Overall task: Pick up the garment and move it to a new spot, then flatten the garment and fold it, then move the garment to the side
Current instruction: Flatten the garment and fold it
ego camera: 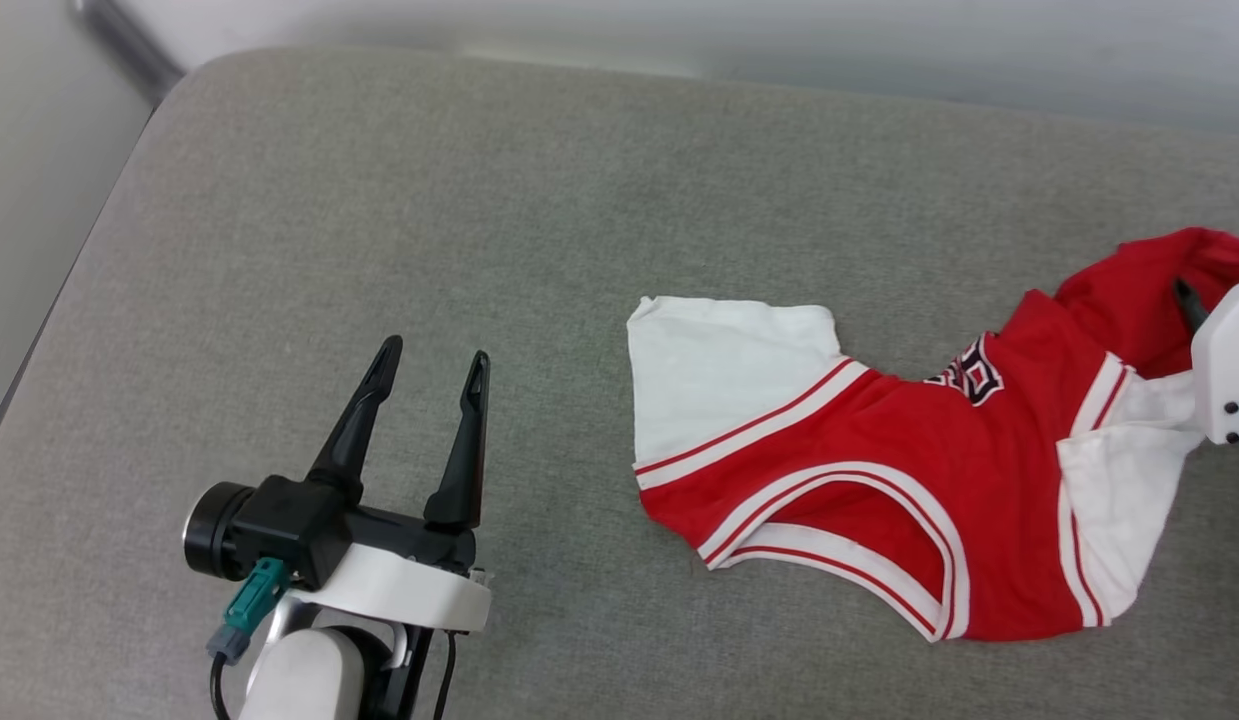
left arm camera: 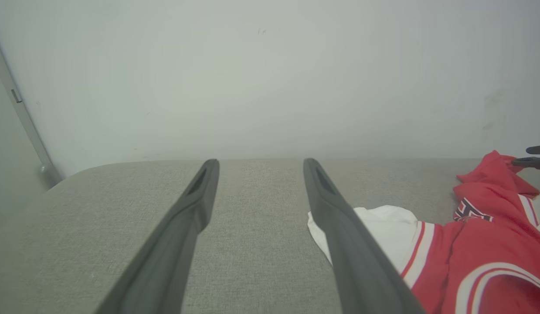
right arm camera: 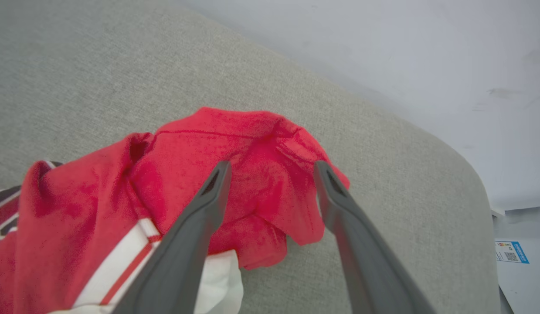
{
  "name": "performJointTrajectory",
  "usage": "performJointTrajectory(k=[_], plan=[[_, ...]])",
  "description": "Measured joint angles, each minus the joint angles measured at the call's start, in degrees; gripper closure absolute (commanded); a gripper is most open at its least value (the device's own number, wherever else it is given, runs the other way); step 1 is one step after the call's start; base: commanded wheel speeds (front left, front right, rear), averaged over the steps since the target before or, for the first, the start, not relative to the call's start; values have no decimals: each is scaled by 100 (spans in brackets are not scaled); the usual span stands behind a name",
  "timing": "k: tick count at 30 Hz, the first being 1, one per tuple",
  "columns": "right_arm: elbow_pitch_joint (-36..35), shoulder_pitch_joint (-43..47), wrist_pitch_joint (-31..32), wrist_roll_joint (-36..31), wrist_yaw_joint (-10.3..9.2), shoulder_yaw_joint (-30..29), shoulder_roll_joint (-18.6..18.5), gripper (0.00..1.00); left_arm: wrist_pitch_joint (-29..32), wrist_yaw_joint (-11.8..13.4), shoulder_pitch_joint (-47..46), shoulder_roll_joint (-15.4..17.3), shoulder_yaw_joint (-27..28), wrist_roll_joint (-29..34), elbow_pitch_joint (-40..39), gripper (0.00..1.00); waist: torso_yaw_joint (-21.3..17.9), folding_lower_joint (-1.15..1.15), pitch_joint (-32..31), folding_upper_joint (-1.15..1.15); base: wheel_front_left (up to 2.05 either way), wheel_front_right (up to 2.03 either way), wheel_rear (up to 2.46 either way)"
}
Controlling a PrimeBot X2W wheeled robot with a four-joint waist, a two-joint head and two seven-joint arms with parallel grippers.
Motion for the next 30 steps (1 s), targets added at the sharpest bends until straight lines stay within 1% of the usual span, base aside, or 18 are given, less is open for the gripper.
performJointTrajectory(k=[2, 6, 12, 18, 23, 26, 28, 30], plan=[[-47, 2, -207, 168, 0, -73, 64, 0, 0, 1, 14, 2, 36, 4, -4, 0, -66, -1, -81, 0, 0, 0, 0], [-387, 123, -690, 502, 0, -180, 241, 0, 0, 1, 54, 13, 121, 5, -24, 0, -239, -1, -242, 0, 0, 0, 0], [-1282, 789, -1478, 884, -1, -539, 506, 0, 0, 0, 120, 3, 314, -11, -132, 0, -549, -1, -467, 0, 0, 0, 0], [-2293, 1773, -2172, 918, -1, -1058, 1077, 0, 0, 1, 203, -12, 403, -13, -160, 0, -847, -2, -640, 0, 0, 0, 0], [-3022, 2609, -2546, 829, -1, -1423, 1668, 0, 0, 1, 289, 23, 376, -11, -127, 0, -1058, -2, -706, 0, 0, 0, 0], [-3346, 3002, -2738, 812, -1, -1575, 2013, 0, 0, 0, 369, 64, 264, -12, 0, 0, -1164, -2, -701, 0, 0, 0, 0], [-3507, 3173, -2895, 781, -1, -1594, 2142, 0, 0, 0, 395, 88, 223, -26, 101, 0, -1230, -2, -680, 0, 0, 0, 0], [-3572, 3305, -2996, 732, -1, -1583, 2179, 0, 0, 1, 392, 124, 148, -98, 282, 0, -1295, -2, -642, 0, 0, 0, 0]])
